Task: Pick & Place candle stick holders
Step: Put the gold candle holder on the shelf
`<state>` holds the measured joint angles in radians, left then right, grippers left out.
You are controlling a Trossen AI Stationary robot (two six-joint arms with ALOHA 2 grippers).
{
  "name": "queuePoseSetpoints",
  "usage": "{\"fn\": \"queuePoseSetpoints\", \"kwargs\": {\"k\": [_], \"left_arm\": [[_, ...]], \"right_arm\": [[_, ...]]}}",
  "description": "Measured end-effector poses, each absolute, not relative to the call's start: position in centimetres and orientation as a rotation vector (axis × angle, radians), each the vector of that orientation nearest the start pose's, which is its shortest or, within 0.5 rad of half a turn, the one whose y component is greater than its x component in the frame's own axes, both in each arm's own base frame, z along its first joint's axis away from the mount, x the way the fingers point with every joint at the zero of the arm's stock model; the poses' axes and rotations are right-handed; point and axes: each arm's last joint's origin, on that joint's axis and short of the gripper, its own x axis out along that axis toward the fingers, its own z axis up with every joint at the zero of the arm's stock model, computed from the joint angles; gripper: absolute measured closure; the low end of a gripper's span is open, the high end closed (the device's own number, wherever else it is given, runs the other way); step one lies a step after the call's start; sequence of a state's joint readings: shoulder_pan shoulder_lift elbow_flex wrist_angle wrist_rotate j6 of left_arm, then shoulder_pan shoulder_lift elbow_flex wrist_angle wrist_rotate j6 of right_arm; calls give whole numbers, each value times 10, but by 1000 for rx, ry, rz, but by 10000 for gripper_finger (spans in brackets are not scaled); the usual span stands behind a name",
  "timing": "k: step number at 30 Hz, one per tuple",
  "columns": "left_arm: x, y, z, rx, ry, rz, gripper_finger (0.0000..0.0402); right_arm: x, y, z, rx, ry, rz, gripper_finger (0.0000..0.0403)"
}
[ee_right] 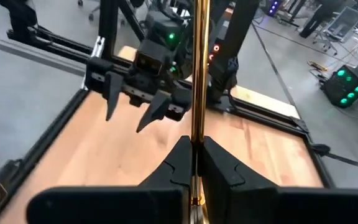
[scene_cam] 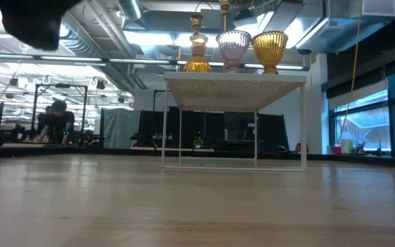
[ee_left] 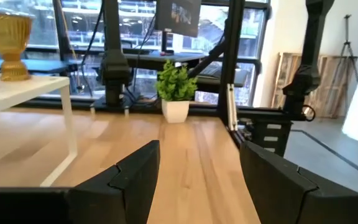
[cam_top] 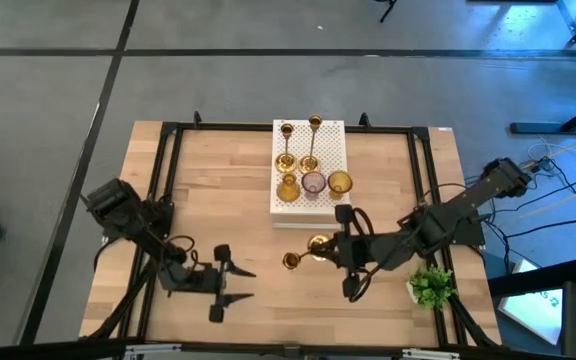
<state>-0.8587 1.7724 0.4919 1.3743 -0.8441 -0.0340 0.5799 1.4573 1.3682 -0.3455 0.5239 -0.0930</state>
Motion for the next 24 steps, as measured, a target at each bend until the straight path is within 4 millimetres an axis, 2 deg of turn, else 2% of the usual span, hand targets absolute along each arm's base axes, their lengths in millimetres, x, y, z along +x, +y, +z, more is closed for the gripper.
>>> {"fn": "queuePoseSetpoints", "kwargs": {"k": [4,13,18,24], "left_arm": [[199,-190,152,-109,-59,-4,184],[204,-181,155,-44,-66,48,184],[210,-172,154,-42,-69,12,184],[207,-144,151,-106,-60,-129,184]], "right_arm": [[272,154,372,-340,369,-5,388],[242,117,388,-281,237,-65,388],[231,84,378,-233,183,-131,388],[233,41,363,-200,171,-201,388]]}}
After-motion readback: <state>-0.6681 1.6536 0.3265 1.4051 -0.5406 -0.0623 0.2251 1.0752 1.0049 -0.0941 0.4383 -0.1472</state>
